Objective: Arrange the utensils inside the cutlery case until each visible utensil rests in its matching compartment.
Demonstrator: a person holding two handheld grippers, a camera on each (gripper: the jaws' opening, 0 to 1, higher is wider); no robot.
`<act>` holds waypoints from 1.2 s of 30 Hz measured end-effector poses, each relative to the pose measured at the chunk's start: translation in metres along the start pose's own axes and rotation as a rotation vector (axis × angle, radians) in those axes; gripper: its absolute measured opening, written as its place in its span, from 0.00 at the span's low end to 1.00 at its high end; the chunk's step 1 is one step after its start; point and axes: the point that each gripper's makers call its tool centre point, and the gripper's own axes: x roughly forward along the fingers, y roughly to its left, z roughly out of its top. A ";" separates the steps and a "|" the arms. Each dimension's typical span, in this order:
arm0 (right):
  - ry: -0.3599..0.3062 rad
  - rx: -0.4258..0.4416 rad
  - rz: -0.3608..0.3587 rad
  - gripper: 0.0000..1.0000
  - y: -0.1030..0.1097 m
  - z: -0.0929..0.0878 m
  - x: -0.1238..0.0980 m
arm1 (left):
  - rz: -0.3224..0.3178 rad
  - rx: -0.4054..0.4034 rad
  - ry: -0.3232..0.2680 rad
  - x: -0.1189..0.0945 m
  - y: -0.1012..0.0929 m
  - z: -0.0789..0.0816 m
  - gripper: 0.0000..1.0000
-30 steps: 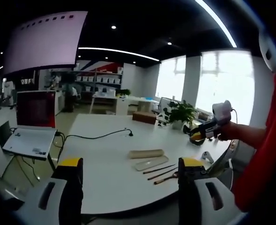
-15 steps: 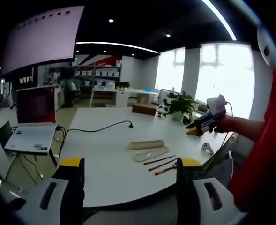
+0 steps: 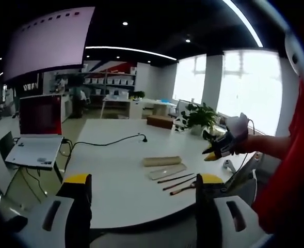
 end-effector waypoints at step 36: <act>0.213 -0.029 0.216 0.19 0.036 -0.069 0.066 | 0.023 -0.006 0.032 -0.002 0.004 -0.015 0.85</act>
